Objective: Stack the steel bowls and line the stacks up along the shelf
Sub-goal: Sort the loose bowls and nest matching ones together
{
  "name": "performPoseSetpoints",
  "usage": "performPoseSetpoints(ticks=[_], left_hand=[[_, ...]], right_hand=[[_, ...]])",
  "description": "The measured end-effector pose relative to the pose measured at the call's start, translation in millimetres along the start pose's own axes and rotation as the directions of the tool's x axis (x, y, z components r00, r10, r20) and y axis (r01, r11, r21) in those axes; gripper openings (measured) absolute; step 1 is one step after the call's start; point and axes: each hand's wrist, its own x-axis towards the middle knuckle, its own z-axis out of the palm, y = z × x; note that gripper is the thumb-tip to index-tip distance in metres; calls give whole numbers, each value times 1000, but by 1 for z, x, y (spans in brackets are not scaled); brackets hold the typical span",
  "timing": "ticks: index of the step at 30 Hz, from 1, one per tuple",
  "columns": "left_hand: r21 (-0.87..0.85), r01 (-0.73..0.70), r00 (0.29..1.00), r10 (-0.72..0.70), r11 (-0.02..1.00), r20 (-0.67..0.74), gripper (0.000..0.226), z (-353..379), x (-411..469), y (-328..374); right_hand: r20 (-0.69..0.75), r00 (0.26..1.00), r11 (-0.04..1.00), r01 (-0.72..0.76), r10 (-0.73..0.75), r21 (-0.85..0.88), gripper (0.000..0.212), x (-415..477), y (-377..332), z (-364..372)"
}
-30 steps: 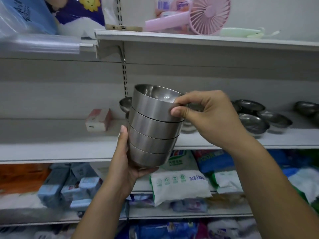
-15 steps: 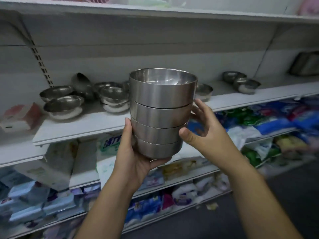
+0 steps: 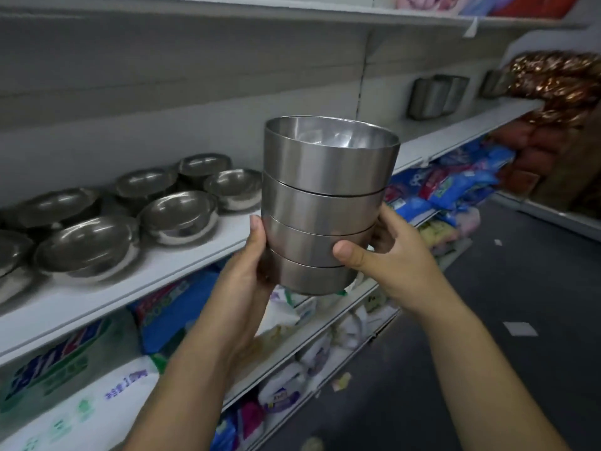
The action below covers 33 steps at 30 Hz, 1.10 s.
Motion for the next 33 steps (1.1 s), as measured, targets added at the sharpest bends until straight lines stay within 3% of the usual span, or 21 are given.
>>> performPoseSetpoints(ticks=[6, 8, 12, 17, 24, 33], left_hand=[[121, -90, 995, 85, 989, 49, 53, 35, 116, 2], [147, -86, 996, 84, 985, 26, 51, 43, 155, 3], [148, -56, 991, 37, 987, 127, 64, 64, 223, 6], [175, -77, 982, 44, 982, 186, 58, 98, 286, 0], [221, -109, 981, 69, 969, 183, 84, 152, 368, -27], [244, -100, 991, 75, 965, 111, 69, 245, 486, -68]], right_hand=[[-90, 996, 996, 13, -21, -84, 55, 83, 11, -68], [-117, 993, 994, 15, -28, -111, 53, 111, 21, -87], [-165, 986, 989, -6, -18, -148, 66, 160, 43, -124], [-207, 978, 988, -30, -3, -154, 58, 204, 65, -173], [-218, 976, 988, -34, 0, -152, 52, 256, 94, -256], [-179, 984, 989, -17, -9, -146, 61, 336, 145, -390]])
